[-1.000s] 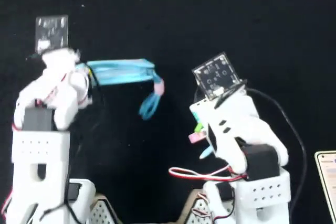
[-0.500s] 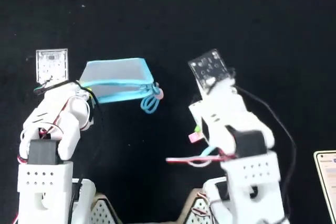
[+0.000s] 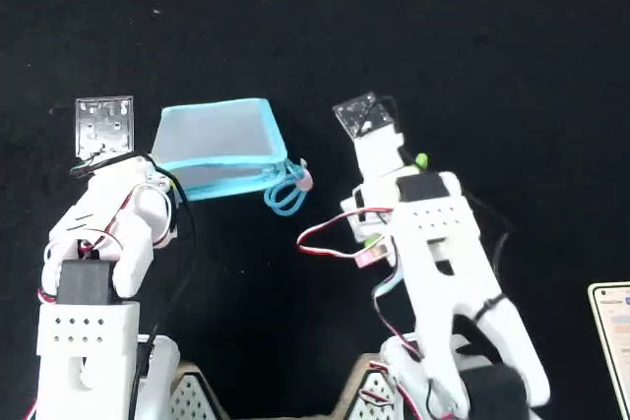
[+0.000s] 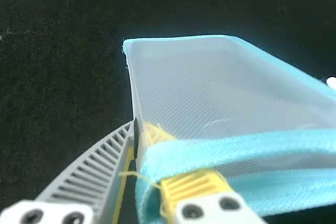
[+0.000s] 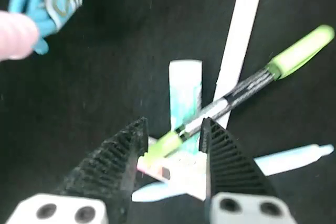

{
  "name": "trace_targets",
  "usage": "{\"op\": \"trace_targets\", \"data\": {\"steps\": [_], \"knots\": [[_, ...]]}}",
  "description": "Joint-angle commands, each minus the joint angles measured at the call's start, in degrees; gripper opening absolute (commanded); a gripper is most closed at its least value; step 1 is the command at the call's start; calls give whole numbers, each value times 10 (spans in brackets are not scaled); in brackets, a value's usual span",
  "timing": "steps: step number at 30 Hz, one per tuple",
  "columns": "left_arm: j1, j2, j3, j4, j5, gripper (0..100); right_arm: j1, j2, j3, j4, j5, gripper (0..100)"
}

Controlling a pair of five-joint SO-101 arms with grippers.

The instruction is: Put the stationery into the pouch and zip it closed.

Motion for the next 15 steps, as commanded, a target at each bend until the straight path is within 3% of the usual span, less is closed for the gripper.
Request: {"op": "trace_targets", "data": {"steps": [1, 8, 15], "knots": [[17, -2, -3, -11, 9, 30, -1, 6, -36, 55, -4, 162], [17, -2, -2, -11, 9, 30, -1, 8, -61, 147, -1, 162], [17, -2, 7, -18, 9, 30, 14, 8, -51, 115, -2, 165]]}}
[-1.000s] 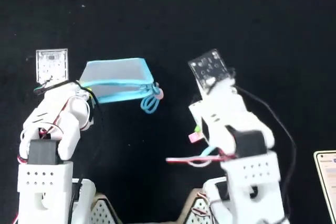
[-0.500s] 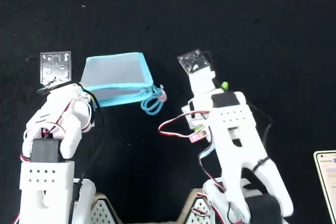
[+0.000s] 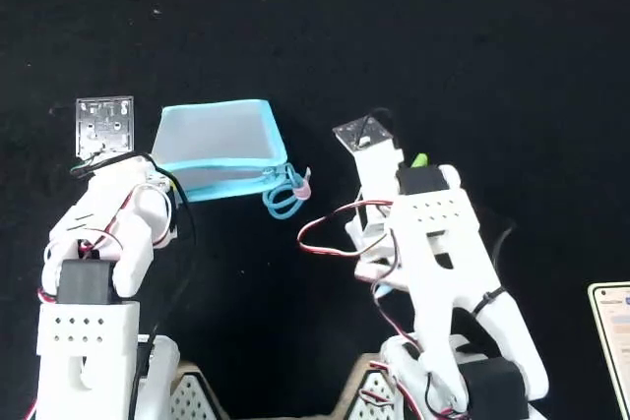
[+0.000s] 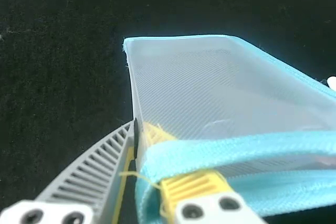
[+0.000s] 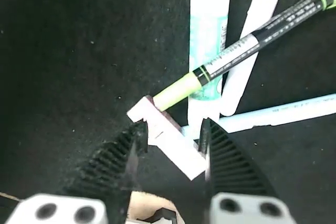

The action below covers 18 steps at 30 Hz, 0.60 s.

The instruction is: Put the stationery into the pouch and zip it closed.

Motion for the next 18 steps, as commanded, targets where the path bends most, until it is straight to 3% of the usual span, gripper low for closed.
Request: {"op": "trace_targets", "data": {"steps": [1, 12, 18], "knots": [[17, -2, 9, -24, 9, 30, 11, 0, -18, -35, -2, 165], [17, -3, 34, -55, 9, 30, 13, 0, 66, -216, -5, 163], [17, -3, 34, -55, 9, 30, 95, 0, 51, -221, -6, 163]]}}
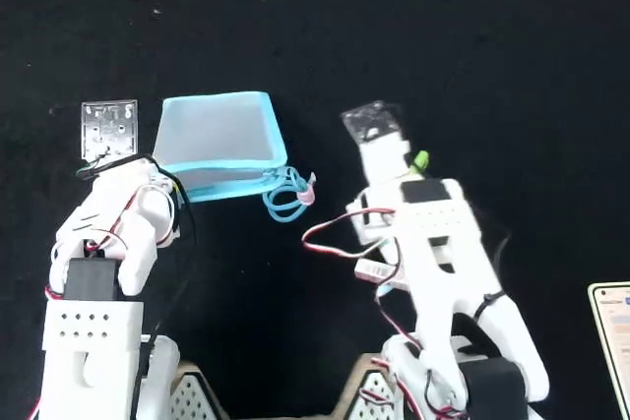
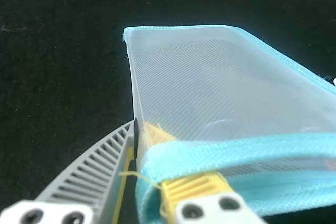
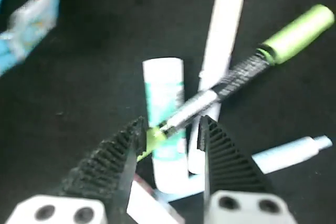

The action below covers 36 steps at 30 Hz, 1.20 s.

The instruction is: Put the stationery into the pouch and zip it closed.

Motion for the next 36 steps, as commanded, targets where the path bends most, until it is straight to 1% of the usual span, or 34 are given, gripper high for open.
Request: {"op": "trace_targets", "data": {"steps": [1, 4, 6, 11, 15, 17, 23, 27, 31, 36], "knots": [[17, -5, -6, -9, 9, 30, 67, 0, -23, -12, -7, 163], [17, -5, -6, -8, 9, 30, 100, 0, -33, -11, -36, 163], [17, -5, -6, -7, 9, 30, 92, 0, -36, 1, -43, 163], [15, -5, -6, -7, 9, 30, -7, -1, -36, 60, -40, 165], [15, -5, -6, -8, 9, 30, -66, -1, -32, 95, 11, 163], [14, -5, -6, -8, 9, 30, -76, -1, -34, 126, 40, 163], [13, -5, -6, -7, 9, 30, -49, -2, -34, 195, 177, 163], [13, -5, -6, -6, 9, 30, -11, -6, -35, 200, 244, 163], [13, -5, -6, -6, 9, 30, 41, -6, -35, 200, 323, 163], [13, -5, -5, -5, 9, 30, 96, -6, -31, 200, 362, 163]]}}
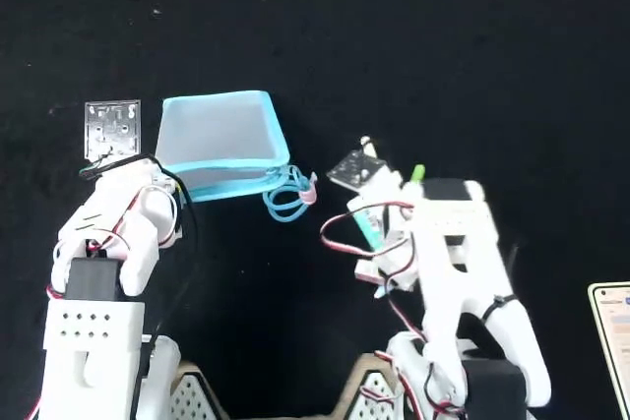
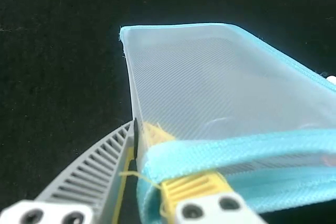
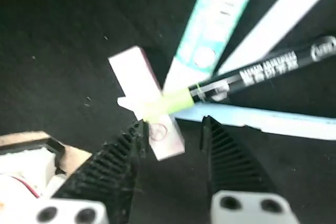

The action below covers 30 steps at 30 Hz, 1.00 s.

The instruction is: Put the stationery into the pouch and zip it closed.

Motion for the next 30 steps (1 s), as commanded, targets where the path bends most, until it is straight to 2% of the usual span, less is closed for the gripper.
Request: {"op": "trace_targets", "data": {"steps": [1, 5, 8, 14, 22, 30], "knots": [[5, -5, -5, -5, 6, 30, 38, -6, -30, 4, 33, 165], [5, -5, -5, -5, 6, 30, 33, -8, -46, 77, 107, 166], [5, -5, -5, -5, 6, 30, 25, -29, -50, 103, 135, 166], [5, -5, -5, -5, 6, 30, 24, -80, 10, 18, 137, 166], [5, -5, -5, -5, 6, 30, -60, -154, 93, 1, 135, 166], [5, -5, -5, -5, 6, 30, -58, -180, 145, -55, 136, 166]]}}
